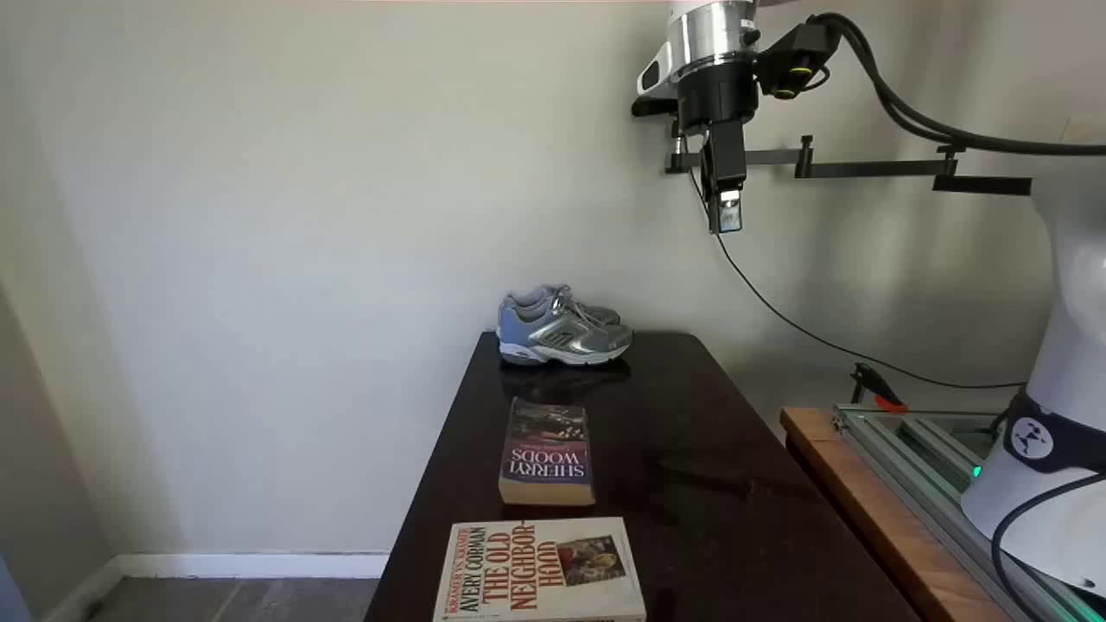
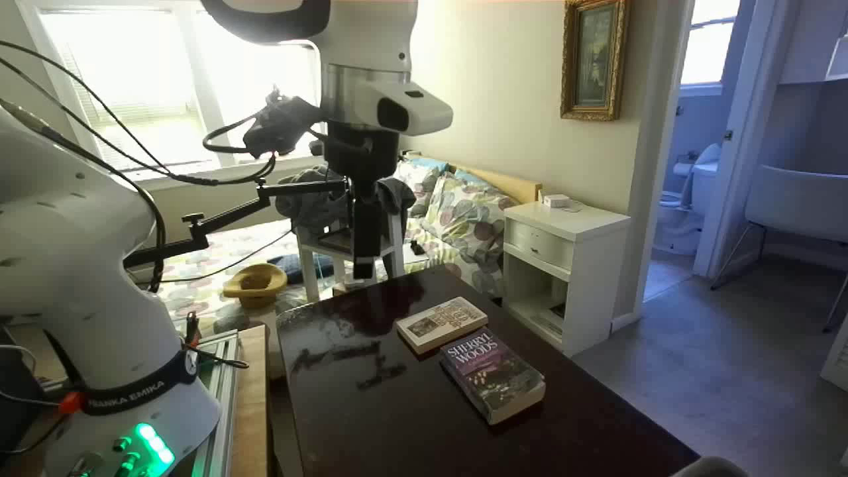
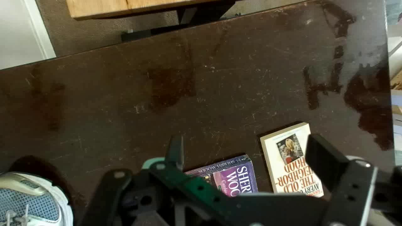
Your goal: Rotate the book on the right.
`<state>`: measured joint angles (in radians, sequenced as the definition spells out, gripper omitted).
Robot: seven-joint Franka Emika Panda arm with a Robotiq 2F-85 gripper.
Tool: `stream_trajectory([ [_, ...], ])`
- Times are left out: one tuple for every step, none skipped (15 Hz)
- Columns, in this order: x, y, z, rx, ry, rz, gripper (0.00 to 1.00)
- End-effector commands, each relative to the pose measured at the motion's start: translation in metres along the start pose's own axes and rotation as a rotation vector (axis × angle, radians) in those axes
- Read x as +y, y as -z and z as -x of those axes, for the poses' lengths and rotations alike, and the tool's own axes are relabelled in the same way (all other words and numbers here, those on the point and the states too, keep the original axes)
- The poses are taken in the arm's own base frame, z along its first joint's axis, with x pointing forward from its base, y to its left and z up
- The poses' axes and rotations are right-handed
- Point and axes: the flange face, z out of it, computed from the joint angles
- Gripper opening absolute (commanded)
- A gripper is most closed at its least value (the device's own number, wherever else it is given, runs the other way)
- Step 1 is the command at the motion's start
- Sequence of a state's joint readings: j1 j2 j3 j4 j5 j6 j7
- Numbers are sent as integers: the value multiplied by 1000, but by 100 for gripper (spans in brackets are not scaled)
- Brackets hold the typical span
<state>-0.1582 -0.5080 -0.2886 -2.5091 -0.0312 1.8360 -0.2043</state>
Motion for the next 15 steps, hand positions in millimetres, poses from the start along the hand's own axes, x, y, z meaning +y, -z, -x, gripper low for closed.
stream_trajectory([
  [0, 0, 0, 0, 0, 0, 100],
  [0, 0, 0, 0, 0, 0, 100],
  [0, 0, 0, 0, 0, 0, 100],
  [0, 0, 0, 0, 0, 0, 100],
  [0, 0, 0, 0, 0, 0, 100],
  [0, 0, 0, 0, 0, 0, 100],
  [0, 0, 0, 0, 0, 0, 100],
  [0, 0, 0, 0, 0, 0, 100],
  [0, 0, 0, 0, 0, 0, 100],
  [1, -3, -4, 5, -17, -1, 100],
  [3, -7, -9, 28, -42, 9, 100],
  [3, -10, -13, 34, -36, -1, 100],
  [4, -14, -18, 59, -24, 17, 100],
  [3, -18, -22, 68, 1, 19, 100],
  [3, -23, -26, 84, 15, 23, 100],
])
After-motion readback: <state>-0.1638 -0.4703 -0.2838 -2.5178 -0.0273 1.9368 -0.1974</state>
